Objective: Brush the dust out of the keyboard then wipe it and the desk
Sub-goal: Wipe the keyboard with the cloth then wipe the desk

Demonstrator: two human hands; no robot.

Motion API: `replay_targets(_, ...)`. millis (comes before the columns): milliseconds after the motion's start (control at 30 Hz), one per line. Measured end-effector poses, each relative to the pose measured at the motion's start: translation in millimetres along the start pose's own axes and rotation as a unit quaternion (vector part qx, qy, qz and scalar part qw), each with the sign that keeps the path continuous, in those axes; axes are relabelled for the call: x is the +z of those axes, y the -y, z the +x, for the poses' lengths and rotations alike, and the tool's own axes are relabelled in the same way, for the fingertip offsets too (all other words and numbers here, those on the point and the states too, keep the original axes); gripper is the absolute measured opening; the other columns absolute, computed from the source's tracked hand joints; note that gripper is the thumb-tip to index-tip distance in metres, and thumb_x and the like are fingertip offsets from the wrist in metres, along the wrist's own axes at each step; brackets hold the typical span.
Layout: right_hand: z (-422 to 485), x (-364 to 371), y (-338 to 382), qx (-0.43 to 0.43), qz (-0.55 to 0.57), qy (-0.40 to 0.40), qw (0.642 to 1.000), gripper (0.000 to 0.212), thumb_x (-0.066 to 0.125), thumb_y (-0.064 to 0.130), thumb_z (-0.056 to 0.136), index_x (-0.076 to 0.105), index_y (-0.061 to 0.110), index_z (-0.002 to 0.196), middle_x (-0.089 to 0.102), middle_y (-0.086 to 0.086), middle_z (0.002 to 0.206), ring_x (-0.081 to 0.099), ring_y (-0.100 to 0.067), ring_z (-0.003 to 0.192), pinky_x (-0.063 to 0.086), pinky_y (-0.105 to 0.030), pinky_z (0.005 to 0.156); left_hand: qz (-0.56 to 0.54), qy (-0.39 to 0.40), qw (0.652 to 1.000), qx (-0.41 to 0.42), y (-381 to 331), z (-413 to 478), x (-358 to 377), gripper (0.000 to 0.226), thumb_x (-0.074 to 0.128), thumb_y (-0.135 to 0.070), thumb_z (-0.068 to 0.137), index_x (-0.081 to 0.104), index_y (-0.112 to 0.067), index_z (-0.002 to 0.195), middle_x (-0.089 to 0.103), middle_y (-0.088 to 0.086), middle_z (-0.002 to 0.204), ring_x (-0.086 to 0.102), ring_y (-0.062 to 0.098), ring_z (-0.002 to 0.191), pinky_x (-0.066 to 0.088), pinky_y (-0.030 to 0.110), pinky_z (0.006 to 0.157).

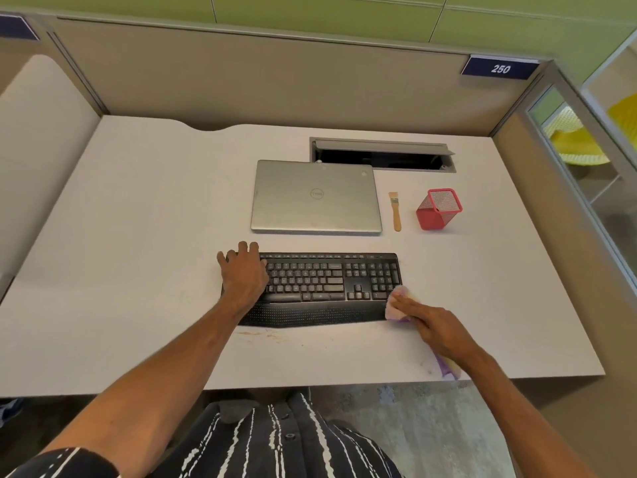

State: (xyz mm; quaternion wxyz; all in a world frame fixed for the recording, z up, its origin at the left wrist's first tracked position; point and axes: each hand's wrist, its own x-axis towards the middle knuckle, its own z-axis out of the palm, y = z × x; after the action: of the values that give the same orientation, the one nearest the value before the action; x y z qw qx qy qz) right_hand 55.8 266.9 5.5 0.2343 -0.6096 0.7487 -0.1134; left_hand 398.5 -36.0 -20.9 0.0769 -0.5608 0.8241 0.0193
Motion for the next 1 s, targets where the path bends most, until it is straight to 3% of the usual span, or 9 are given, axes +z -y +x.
replay_targets(133,9.2,5.3,-0.5,0.033,0.029,-0.011,0.999,0.049,0.049,0.031,0.109,0.042,0.055,0.152,0.053,0.016,0.152,0.063,-0.013,0.123,0.044,-0.017,0.097,-0.002,-0.005,1.000,0.001,-0.7,0.7,1.2,0.046,0.047,-0.042,0.114,0.053,-0.011,0.148,0.061,0.013,0.142,0.066,0.038,0.124,0.040,0.057,0.117)
replay_targets(467,73.1,-14.5,4.4,0.109,0.087,-0.024,0.990,0.041,0.046,0.033,0.111,0.052,0.043,0.150,0.069,-0.002,0.137,0.065,-0.025,0.116,0.048,-0.028,0.092,-0.016,-0.012,1.000,0.001,0.6,-1.6,-0.4,0.044,0.053,-0.040,0.112,0.057,-0.010,0.144,0.064,0.014,0.137,0.067,0.039,0.119,0.044,0.056,0.112)
replay_targets(633,85.9,-22.9,10.6,0.132,0.103,-0.044,0.985,0.040,0.047,0.030,0.111,0.055,0.033,0.150,0.072,-0.006,0.130,0.063,-0.018,0.103,0.045,-0.026,0.081,-0.019,-0.008,1.000,0.001,1.0,-3.6,-3.1,0.044,0.052,-0.041,0.112,0.057,-0.011,0.144,0.064,0.013,0.138,0.067,0.038,0.121,0.044,0.056,0.112)
replay_targets(800,50.9,-13.2,13.6,0.129,0.063,-0.035,0.989,0.041,0.047,0.032,0.111,0.052,0.038,0.151,0.073,-0.006,0.127,0.068,-0.023,0.102,0.047,-0.030,0.082,-0.020,-0.006,1.000,-0.006,-0.4,-3.5,-5.0,0.045,0.052,-0.041,0.113,0.056,-0.011,0.145,0.063,0.014,0.139,0.066,0.038,0.122,0.044,0.056,0.113)
replay_targets(867,32.4,-6.4,15.6,0.118,0.044,-0.027,0.992,0.041,0.048,0.031,0.111,0.050,0.044,0.150,0.075,-0.003,0.120,0.068,-0.019,0.093,0.050,-0.029,0.079,-0.022,-0.006,1.000,-0.012,-2.6,-3.2,-6.1,0.045,0.052,-0.041,0.112,0.056,-0.010,0.145,0.063,0.014,0.138,0.067,0.039,0.120,0.045,0.055,0.111)
replay_targets(1000,9.0,4.7,18.3,0.115,0.028,-0.015,0.993,0.043,0.047,0.035,0.111,0.048,0.048,0.151,0.075,0.001,0.118,0.066,-0.012,0.087,0.043,-0.015,0.075,-0.012,-0.005,1.000,-0.010,-7.2,-0.4,-9.2,0.045,0.051,-0.042,0.113,0.058,-0.008,0.141,0.066,0.016,0.131,0.069,0.041,0.113,0.049,0.052,0.103)
